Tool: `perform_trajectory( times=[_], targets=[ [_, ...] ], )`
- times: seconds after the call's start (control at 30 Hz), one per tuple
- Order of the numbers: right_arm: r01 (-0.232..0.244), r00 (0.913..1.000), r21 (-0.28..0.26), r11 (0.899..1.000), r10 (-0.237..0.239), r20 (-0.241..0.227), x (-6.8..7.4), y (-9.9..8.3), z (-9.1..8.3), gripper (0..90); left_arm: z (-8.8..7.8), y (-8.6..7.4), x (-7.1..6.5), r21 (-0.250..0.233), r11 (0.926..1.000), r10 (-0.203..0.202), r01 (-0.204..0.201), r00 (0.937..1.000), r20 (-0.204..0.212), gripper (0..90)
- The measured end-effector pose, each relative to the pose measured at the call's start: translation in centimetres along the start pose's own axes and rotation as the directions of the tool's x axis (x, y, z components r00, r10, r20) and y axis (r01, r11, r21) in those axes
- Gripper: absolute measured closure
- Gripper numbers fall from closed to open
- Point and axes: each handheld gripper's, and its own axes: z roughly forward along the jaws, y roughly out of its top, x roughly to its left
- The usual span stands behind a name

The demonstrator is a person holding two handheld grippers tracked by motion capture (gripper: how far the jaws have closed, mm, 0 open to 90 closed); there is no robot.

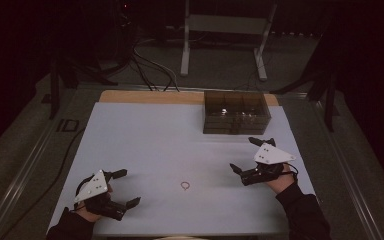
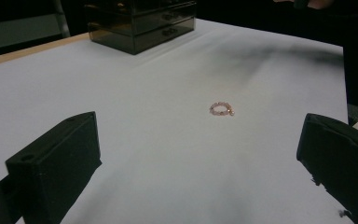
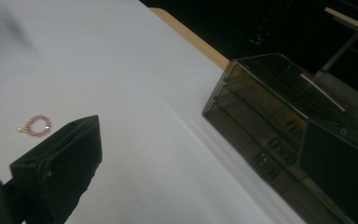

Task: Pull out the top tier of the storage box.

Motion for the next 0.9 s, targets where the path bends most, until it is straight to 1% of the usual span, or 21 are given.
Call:
perform_trajectory(
  times=[0.23, 0.33, 0.4, 0.43, 0.5, 0.67, 0.73, 0.9],
  targets=[
    [0.022, 0.9994, 0.017, 1.0, -0.023, 0.026, -0.6, 0.0, 0.5, 0.0, 0.0, 0.0, 0.0, -0.003, 1.0, -0.002, 0.002, 1.0, -0.002, 1.0],
    [0.029, 0.9986, 0.029, 0.999, -0.03, 0.043, -1.0, -0.1, 1.0, 0.0, 0.0, 0.0, 0.0, -0.001, 1.0, -0.001, 0.001, 1.0, 0.0, 1.0],
    [0.048, 0.9968, 0.039, 0.998, -0.051, 0.061, -1.1, -0.1, 1.1, 0.0, 0.0, 0.0, 0.0, -0.003, 1.0, -0.002, 0.002, 1.0, -0.002, 1.0],
    [0.048, 0.9968, 0.039, 0.998, -0.051, 0.061, -1.1, -0.1, 1.1, 0.0, 0.0, 0.0, 0.0, -0.003, 1.0, -0.002, 0.002, 1.0, -0.002, 1.0],
    [0.064, 0.9948, 0.054, 0.996, -0.068, 0.075, -1.2, -0.1, 1.4, 0.0, 0.0, 0.0, 0.0, -0.001, 1.0, -0.004, 0.004, 1.0, 0.0, 1.0],
    [0.077, 0.993, 0.071, 0.994, -0.083, 0.084, -1.5, -0.2, 1.8, 0.0, 0.0, 0.0, 0.0, -0.002, 1.0, -0.003, 0.003, 1.0, 0.001, 1.0],
    [0.095, 0.9893, 0.082, 0.992, -0.104, 0.102, -1.7, -0.1, 2.1, 0.0, 0.0, 0.0, 0.0, 0.003, 1.0, -0.002, 0.002, 1.0, 0.001, 1.0],
    [0.112, 0.9858, 0.091, 0.989, -0.122, 0.115, -2.0, 0.1, 2.6, 0.0, 0.0, 0.0, 0.1, 0.001, 1.0, -0.001, 0.001, 1.0, -0.001, 1.0]
  ],
)
